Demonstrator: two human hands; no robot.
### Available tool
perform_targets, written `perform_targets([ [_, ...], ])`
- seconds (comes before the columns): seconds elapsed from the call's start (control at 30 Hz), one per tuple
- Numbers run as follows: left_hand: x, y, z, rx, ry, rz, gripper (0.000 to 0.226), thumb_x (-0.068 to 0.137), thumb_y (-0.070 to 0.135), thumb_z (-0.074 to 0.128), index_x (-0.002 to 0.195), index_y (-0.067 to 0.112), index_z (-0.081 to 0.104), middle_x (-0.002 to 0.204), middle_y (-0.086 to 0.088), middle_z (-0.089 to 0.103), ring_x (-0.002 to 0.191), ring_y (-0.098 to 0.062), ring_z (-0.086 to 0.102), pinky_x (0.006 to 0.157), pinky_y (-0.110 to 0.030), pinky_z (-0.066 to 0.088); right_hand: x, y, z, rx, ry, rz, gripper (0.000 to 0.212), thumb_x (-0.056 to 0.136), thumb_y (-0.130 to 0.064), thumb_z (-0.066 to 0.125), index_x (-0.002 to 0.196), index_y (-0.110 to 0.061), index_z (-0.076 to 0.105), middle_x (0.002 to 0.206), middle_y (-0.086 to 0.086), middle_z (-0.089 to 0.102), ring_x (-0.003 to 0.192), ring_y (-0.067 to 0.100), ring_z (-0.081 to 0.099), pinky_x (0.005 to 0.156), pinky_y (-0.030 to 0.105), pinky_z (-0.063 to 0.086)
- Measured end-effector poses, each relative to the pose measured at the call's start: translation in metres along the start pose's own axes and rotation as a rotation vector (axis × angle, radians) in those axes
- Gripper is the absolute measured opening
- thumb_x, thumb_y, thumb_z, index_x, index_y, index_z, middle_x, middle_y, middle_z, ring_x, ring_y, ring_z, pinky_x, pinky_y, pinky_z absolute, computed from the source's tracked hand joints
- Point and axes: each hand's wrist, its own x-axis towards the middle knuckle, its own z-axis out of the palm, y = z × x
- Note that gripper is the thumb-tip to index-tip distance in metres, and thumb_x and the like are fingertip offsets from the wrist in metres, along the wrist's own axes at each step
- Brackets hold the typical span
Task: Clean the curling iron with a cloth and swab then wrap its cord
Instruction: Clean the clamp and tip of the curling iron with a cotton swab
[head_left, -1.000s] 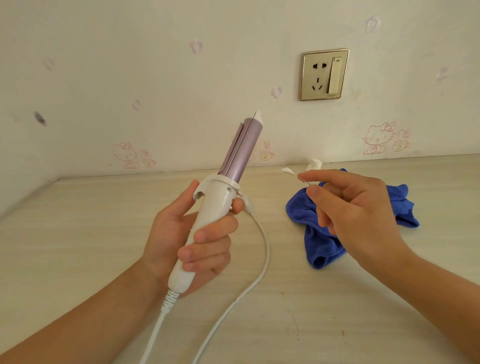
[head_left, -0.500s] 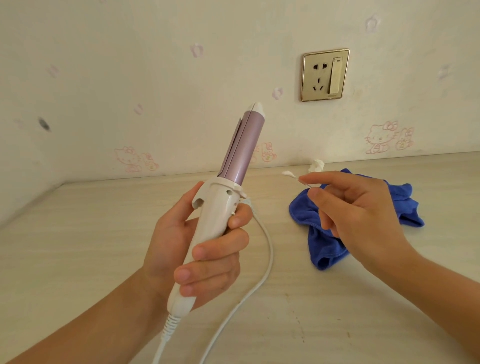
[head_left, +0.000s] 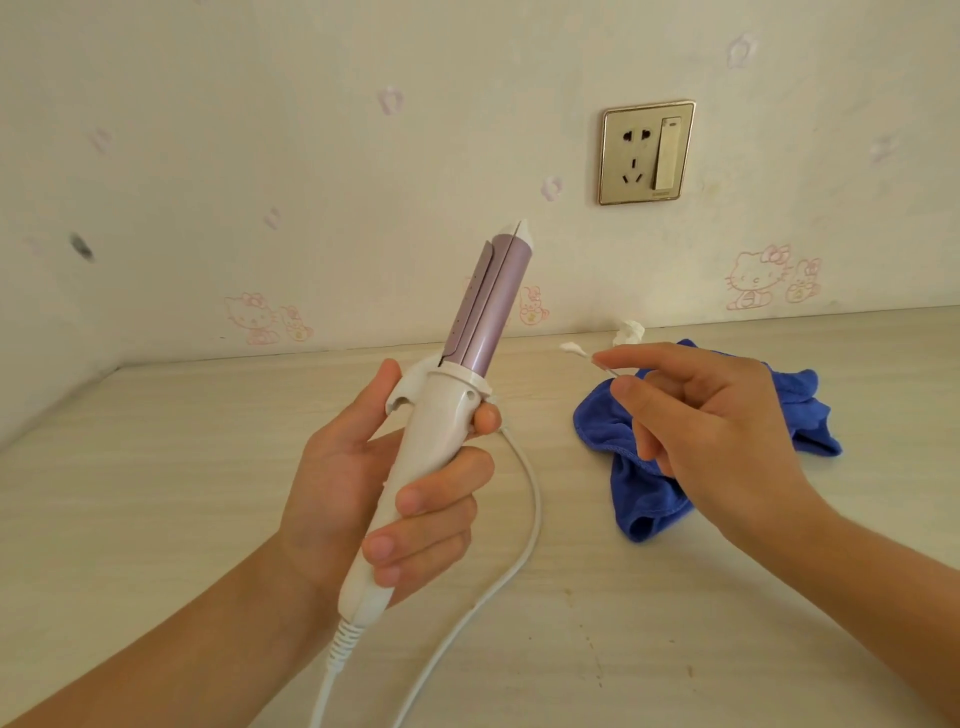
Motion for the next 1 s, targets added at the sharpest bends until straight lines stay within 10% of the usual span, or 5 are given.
perform_targets([
  [0.33, -0.002, -0.023, -0.024, 0.643, 0.443, 0.05, 0.069, 0.09, 0.063, 0.056, 0.114, -0.001, 0.064, 0.065, -0.011, 0.049, 0.033, -0.014, 0.044, 0.036, -0.02, 0.038, 0.004, -0.006, -0.007, 0.044, 0.042, -0.029, 0.028, 0.097, 0.001, 0.063, 0.101, -0.021, 0.078, 0.047, 0.008, 0.052, 0.039, 0.003, 0.045, 0.046, 0.012, 0.042],
  [0.53, 0.0, -0.034, -0.022, 0.775, 0.429, 0.037, 0.078, 0.083, 0.068, 0.067, 0.115, -0.003, 0.061, 0.065, -0.012, 0.052, 0.033, -0.014, 0.044, 0.035, -0.021, 0.036, 0.005, -0.005, -0.003, -0.031, 0.014, -0.001, 0.022, 0.094, 0.003, 0.064, 0.091, -0.014, 0.078, 0.053, 0.025, 0.049, 0.042, 0.013, 0.04, 0.045, 0.015, 0.04],
  [0.83, -0.001, -0.033, -0.022, 0.773, 0.51, 0.059, 0.069, 0.093, 0.065, 0.046, 0.113, 0.002, 0.065, 0.062, -0.012, 0.05, 0.031, -0.016, 0.043, 0.038, -0.021, 0.039, -0.016, 0.003, 0.013, -0.074, -0.291, 0.029, 0.013, 0.094, -0.003, 0.07, 0.091, -0.014, 0.076, 0.046, 0.002, 0.051, 0.044, 0.011, 0.047, 0.051, 0.024, 0.043],
  [1.0, -0.001, -0.032, -0.021, 0.773, 0.478, 0.022, 0.066, 0.096, 0.065, 0.041, 0.112, 0.006, 0.065, 0.063, -0.01, 0.05, 0.033, -0.013, 0.044, 0.038, -0.02, 0.042, -0.007, 0.001, 0.005, -0.109, -0.162, -0.03, 0.018, 0.095, -0.003, 0.068, 0.093, -0.018, 0.077, 0.051, 0.007, 0.055, 0.044, 0.016, 0.049, 0.049, 0.019, 0.043],
])
